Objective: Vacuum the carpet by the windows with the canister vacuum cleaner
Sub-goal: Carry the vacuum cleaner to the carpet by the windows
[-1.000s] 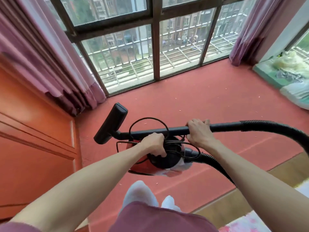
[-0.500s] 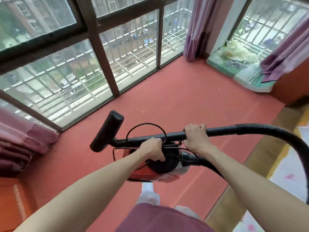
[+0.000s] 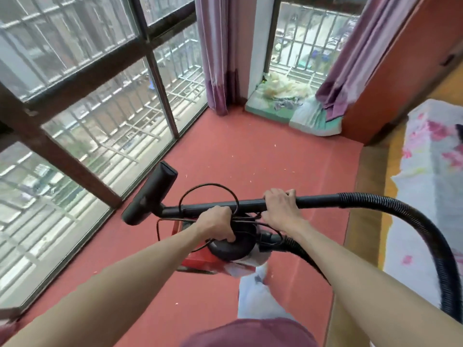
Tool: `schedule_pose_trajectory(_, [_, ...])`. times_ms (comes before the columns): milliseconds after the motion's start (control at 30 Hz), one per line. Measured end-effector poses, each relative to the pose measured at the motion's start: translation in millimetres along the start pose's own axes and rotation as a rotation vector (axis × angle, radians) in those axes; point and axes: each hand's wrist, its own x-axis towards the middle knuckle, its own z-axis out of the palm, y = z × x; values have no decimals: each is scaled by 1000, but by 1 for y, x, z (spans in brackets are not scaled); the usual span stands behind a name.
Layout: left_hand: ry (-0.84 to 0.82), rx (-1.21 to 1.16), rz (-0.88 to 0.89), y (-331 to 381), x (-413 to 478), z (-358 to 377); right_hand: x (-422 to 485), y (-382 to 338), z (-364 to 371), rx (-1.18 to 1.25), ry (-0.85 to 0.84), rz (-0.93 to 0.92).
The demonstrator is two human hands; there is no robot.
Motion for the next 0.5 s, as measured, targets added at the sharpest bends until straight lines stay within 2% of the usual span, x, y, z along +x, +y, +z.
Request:
schedule_pose_trajectory(233, [-26,14,-2,34,119,-72,122,68,-29,11,0,-6])
schedule_pose_trajectory(500, [-29,17,82,74,244,-155,241,144,-77,3,28,41])
